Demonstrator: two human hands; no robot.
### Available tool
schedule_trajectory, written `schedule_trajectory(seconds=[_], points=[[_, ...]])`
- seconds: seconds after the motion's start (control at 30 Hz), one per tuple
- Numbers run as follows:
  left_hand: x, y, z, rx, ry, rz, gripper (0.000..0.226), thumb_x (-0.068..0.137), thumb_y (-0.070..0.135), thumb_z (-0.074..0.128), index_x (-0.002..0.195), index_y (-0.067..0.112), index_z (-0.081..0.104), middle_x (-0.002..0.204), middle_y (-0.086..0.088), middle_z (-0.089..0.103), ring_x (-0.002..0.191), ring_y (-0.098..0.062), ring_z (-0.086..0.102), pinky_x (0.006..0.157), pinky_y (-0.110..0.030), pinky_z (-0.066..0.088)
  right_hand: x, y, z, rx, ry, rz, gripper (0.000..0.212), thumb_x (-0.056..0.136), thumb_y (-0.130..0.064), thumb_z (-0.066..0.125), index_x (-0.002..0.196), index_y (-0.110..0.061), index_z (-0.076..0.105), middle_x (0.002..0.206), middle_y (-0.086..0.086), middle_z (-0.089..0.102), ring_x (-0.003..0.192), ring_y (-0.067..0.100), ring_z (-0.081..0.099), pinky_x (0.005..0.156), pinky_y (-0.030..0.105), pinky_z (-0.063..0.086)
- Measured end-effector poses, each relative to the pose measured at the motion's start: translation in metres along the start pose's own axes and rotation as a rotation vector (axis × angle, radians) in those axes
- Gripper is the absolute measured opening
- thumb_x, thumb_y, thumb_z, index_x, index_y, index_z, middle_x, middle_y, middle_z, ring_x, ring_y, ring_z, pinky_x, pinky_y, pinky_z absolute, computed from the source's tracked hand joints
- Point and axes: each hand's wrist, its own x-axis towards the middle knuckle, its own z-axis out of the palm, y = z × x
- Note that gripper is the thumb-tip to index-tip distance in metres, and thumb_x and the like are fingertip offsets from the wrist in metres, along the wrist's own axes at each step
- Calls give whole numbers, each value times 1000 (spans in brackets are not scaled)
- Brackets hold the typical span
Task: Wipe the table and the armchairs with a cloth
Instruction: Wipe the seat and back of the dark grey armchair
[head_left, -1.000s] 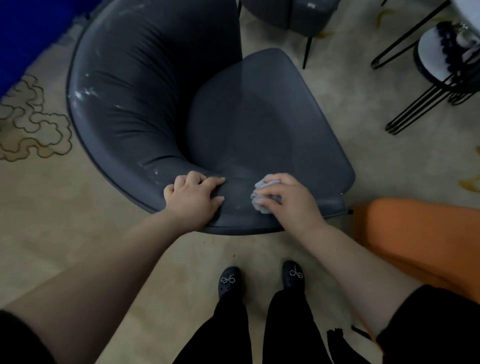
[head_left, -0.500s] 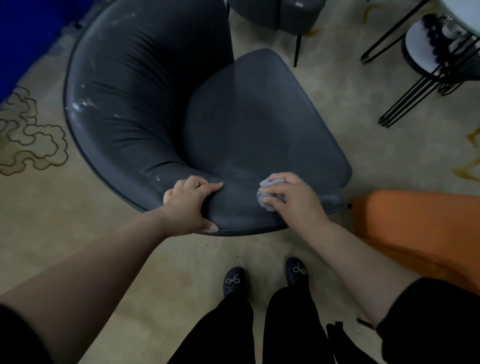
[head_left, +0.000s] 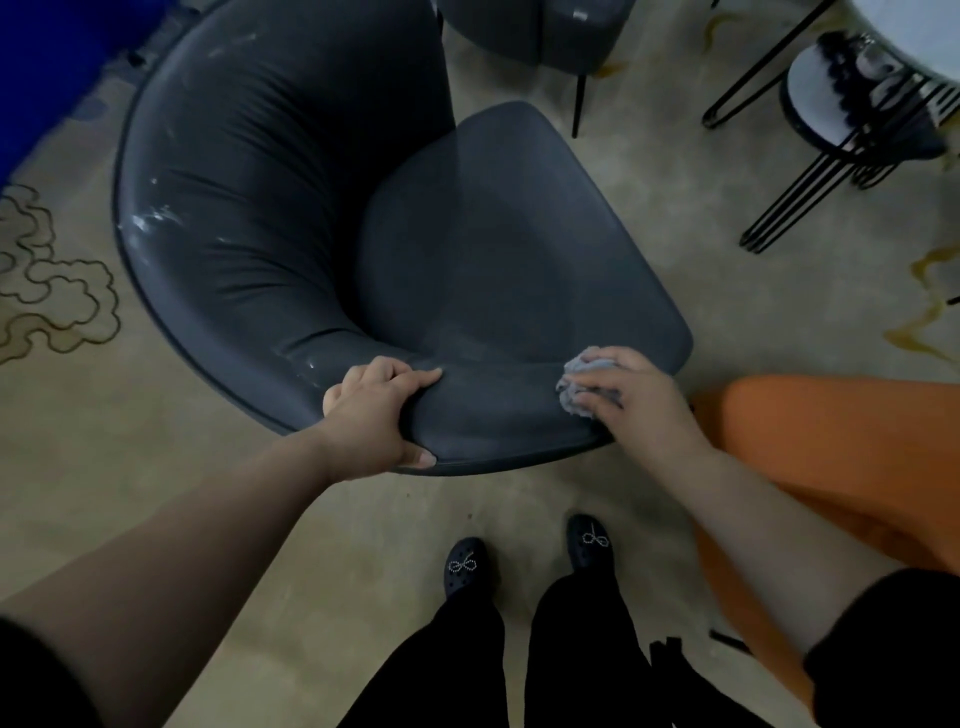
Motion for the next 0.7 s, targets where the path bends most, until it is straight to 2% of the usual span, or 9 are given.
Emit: schedule_trajectory(seconds=[0.07, 0.13, 0.2, 0.27, 0.33, 0.47, 0.57, 0.63, 0.7], points=[[0, -1, 1, 4, 1, -6, 96, 61, 46, 82, 142, 47, 28, 127, 14, 29, 121, -13, 21, 94, -29, 13, -1, -15, 15, 30, 9, -19, 18, 80, 0, 70, 97, -4, 74, 117, 8, 57, 109, 16, 54, 93, -1, 28], [0, -2, 2, 8, 6, -7, 96, 61, 46, 81, 142, 47, 28, 130, 13, 29, 123, -14, 21, 97, -31, 15, -3, -39, 39, 52, -44, -131, 19, 80, -2, 70, 98, -4, 74, 117, 11, 58, 106, 13, 52, 92, -1, 26], [0, -1, 1, 21, -3, -11, 97, 62, 47, 81, 142, 47, 27, 132, 12, 29, 125, -15, 21, 99, -33, 17, -7, -56, 58, 72, -108, -195, 25, 83, -9, 68, 107, -8, 71, 125, 5, 54, 111, 5, 44, 94, -2, 21], [0, -1, -1, 39, -11, -11, 97, 62, 48, 80, 143, 47, 26, 133, 12, 29, 125, -15, 21, 99, -34, 17, -7, -56, 60, 95, -136, -186, 30, 84, -10, 66, 114, -11, 68, 129, -1, 50, 114, -1, 39, 100, 2, 23], [-2, 0, -1, 34, -16, -5, 97, 63, 47, 80, 143, 47, 26, 133, 12, 28, 125, -14, 21, 98, -33, 16, -6, -47, 46, 85, -180, -172, 30, 83, -6, 65, 113, -11, 69, 128, 0, 50, 118, 3, 41, 104, 10, 27], [-2, 0, -2, 20, -13, -1, 96, 63, 46, 80, 143, 47, 26, 134, 12, 29, 126, -14, 21, 102, -35, 16, 2, -9, 2, -40, -60, -72, 26, 81, 0, 67, 106, -4, 71, 125, 13, 55, 115, 14, 48, 95, -3, 20], [-2, 1, -2, 20, -13, -6, 96, 63, 46, 81, 143, 47, 27, 133, 12, 28, 125, -14, 20, 103, -36, 16, 7, 14, -17, -54, 55, 78, 21, 83, 1, 66, 103, 1, 71, 120, 18, 57, 113, 25, 55, 90, -5, 23], [-1, 2, -2, 13, -11, -11, 96, 63, 45, 81, 142, 47, 27, 132, 12, 29, 124, -13, 20, 101, -33, 15, 6, 12, -13, -31, 99, 113, 18, 82, 4, 65, 100, 3, 71, 118, 19, 57, 107, 21, 56, 85, -7, 26], [-1, 1, -1, 9, -7, -9, 96, 62, 45, 81, 142, 47, 27, 131, 13, 29, 124, -13, 20, 100, -32, 15, 3, 1, 2, -10, 109, 87, 18, 84, 6, 63, 100, 3, 70, 118, 21, 56, 99, 16, 57, 82, -2, 34]])
